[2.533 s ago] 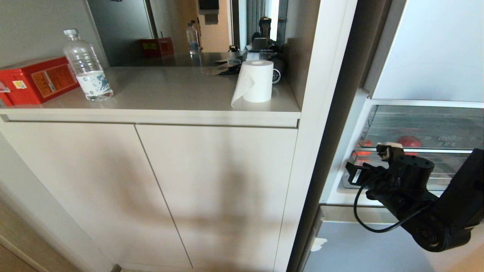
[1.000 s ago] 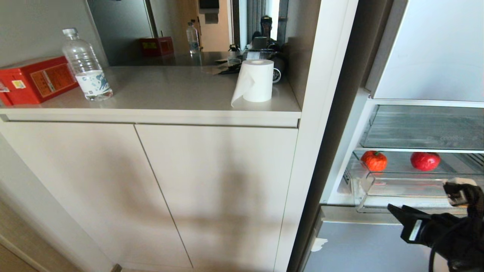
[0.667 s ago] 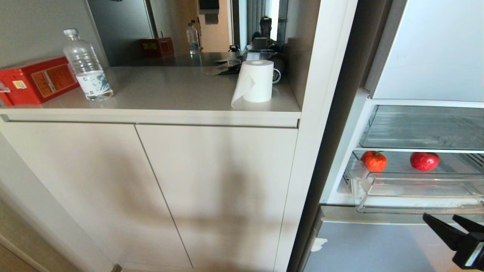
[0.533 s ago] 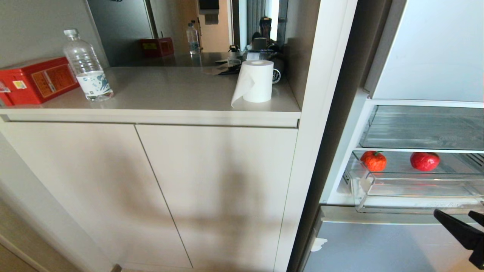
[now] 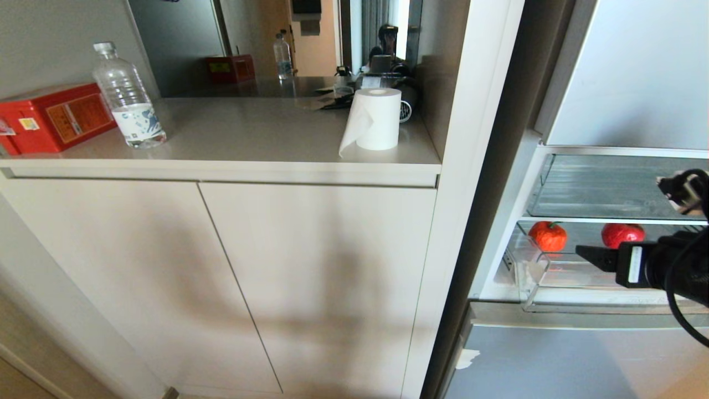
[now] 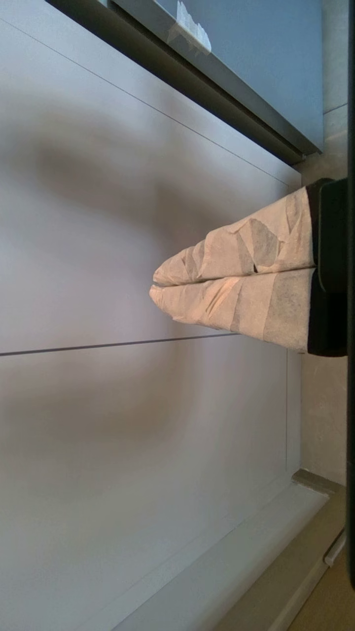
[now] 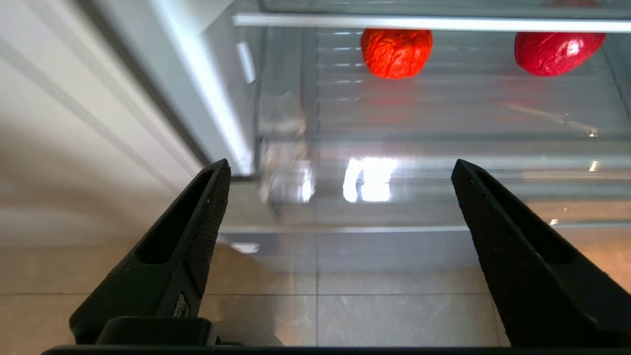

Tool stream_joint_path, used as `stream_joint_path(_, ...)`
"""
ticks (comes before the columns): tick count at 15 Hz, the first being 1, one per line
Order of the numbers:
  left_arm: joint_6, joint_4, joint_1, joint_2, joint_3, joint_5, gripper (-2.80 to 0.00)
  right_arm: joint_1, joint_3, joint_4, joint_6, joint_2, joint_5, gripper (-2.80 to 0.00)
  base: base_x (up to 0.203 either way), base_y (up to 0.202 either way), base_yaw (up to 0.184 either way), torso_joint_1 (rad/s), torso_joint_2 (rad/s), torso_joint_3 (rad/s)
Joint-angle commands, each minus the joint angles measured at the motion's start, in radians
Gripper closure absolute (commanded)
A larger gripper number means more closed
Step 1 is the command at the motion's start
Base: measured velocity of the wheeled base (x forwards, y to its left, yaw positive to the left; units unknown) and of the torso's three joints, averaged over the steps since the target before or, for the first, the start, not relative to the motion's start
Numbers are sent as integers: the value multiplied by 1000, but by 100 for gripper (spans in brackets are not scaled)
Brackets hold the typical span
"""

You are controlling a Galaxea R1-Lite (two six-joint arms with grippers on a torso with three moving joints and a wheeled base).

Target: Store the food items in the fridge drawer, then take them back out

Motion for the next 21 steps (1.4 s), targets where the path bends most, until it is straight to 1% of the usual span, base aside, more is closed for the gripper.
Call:
stream_joint_path(1,-1,0,0,1,0,0,0,-28,-78,0,-4,172,-2,-280,0,0,0,0,0,0)
stream_joint_path(3,0,0,0,1,0,0,0,-61,-96,-19,-5,230,-3,-280,0,0,0,0,0,0)
stream_joint_path(9,-1,0,0,1,0,0,0,-136,-109,-188,-2,389,-2,-280,0,0,0,0,0,0)
stream_joint_path(12,-1,0,0,1,0,0,0,-154,-126,-195,-7,421,-5,-280,0,0,0,0,0,0)
stream_joint_path(13,-1,0,0,1,0,0,0,-158,-135,-175,-12,421,-6,-280,0,0,0,0,0,0)
stream_joint_path(14,-1,0,0,1,0,0,0,-170,-140,-138,-35,418,-7,-280,0,0,0,0,0,0)
stream_joint_path(16,-1,0,0,1,0,0,0,-196,-151,-30,-78,389,-5,-280,0,0,0,0,0,0)
stream_joint_path(18,-1,0,0,1,0,0,0,-213,-148,38,-86,346,-6,-280,0,0,0,0,0,0)
stream_joint_path(21,0,0,0,1,0,0,0,-253,-137,193,-81,232,-8,-280,0,0,0,0,0,0)
